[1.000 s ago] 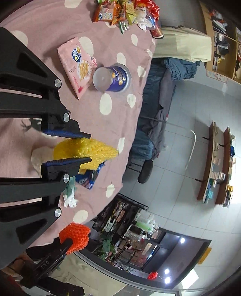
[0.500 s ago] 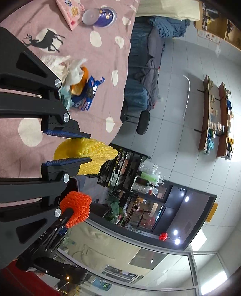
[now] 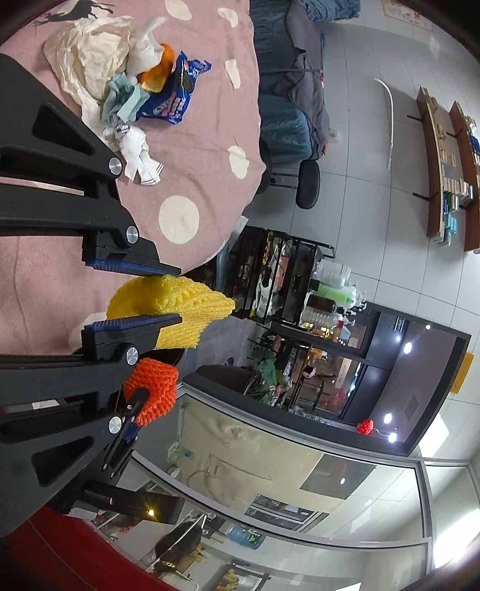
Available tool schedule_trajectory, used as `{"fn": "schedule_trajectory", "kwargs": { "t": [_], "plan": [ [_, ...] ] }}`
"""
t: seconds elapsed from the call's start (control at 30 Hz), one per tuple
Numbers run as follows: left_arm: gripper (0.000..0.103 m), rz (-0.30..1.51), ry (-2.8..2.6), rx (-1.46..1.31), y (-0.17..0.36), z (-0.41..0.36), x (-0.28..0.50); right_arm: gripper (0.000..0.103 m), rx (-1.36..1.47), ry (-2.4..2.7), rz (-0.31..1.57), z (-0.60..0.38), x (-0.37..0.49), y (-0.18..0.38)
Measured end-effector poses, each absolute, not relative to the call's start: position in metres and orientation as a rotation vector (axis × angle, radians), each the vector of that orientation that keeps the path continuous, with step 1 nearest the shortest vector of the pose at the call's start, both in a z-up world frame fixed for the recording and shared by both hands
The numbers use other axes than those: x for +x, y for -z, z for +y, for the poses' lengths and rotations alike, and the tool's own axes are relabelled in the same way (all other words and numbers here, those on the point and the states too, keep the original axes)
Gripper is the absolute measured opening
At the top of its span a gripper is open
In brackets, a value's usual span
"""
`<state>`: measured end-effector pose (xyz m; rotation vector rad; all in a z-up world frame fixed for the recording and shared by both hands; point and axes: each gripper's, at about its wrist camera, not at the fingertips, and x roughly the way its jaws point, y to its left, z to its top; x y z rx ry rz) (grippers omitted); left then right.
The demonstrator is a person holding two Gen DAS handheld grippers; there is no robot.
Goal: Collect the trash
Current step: 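Carry both nets over the bin and open both tools to drop them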
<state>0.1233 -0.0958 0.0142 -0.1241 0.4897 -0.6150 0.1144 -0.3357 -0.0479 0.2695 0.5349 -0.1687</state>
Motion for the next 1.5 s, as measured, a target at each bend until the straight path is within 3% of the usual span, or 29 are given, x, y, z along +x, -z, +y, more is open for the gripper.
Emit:
{"fn": "schedule_trajectory", "kwargs": {
  "t": [0.3, 0.4, 0.43, 0.47, 0.83, 1.5],
  "plan": [
    [0.020, 0.568, 0.672, -0.124, -0.004, -0.120, 0.138, 0.033, 0.315, 0.254, 0.648, -0.369, 0.135, 0.087],
    [0.020, 0.577, 0.685, -0.107, -0.002, -0.128, 0.139, 0.058, 0.328, 0.280, 0.687, -0.375, 0.138, 0.100],
    [0.020, 0.582, 0.690, -0.101, -0.002, -0.131, 0.140, 0.074, 0.335, 0.289, 0.691, -0.376, 0.137, 0.103],
    [0.020, 0.589, 0.697, -0.093, 0.000, -0.135, 0.141, 0.079, 0.340, 0.295, 0.686, -0.377, 0.134, 0.104],
    [0.020, 0.619, 0.760, -0.012, 0.002, -0.182, 0.151, 0.090, 0.341, 0.371, 0.586, -0.389, 0.101, 0.093],
    [0.021, 0.751, 0.802, 0.121, 0.031, -0.242, 0.170, 0.094, 0.417, 0.472, 0.531, -0.415, 0.074, 0.080]
  ]
}}
